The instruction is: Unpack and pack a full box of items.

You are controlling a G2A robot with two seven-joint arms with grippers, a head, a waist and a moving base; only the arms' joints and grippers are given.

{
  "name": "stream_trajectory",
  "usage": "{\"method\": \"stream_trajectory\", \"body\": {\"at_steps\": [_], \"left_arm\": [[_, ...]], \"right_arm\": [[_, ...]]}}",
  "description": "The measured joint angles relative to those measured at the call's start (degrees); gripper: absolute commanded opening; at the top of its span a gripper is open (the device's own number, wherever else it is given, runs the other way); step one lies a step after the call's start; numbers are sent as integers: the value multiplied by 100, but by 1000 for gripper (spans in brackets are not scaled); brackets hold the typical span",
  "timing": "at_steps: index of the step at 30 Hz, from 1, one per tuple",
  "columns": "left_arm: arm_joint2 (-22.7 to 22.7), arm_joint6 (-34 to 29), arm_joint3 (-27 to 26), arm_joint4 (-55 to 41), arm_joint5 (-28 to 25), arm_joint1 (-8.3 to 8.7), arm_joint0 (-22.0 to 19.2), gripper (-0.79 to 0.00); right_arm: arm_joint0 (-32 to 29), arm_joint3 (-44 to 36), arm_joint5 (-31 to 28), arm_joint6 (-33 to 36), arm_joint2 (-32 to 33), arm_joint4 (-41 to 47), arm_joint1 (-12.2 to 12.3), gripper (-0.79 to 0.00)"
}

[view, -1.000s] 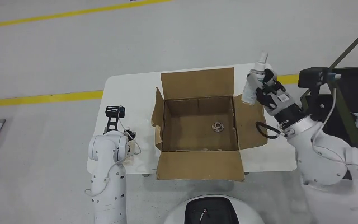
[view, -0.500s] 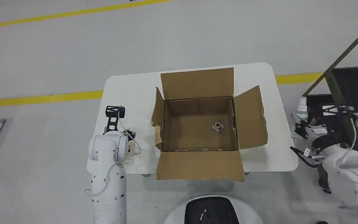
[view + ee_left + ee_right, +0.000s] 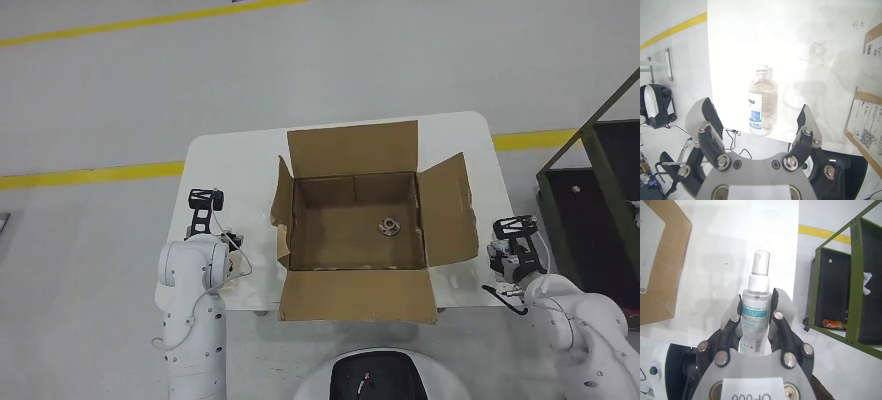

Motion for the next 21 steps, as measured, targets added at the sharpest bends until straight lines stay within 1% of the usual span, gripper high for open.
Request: {"method": "stream_trajectory", "body": {"at_steps": [10, 12, 14, 16, 19, 21], "left_arm": [[0, 0, 0, 0, 0, 0, 0, 0], [0, 0, 0, 0, 0, 0, 0, 0], [0, 0, 0, 0, 0, 0, 0, 0], [0, 0, 0, 0, 0, 0, 0, 0], [0, 0, 0, 0, 0, 0, 0, 0], [0, 0, 0, 0, 0, 0, 0, 0]], "right_arm": [[263, 383, -79, 63, -389, -120, 3, -785], [285, 424, -64, 67, -430, -128, 4, -727], [313, 483, -63, 83, -466, -132, 6, -705], [345, 544, -58, 89, -493, -146, 9, -631], [396, 624, -52, 95, -533, -154, 12, -594], [428, 674, -54, 109, -554, -153, 16, -545]]}}
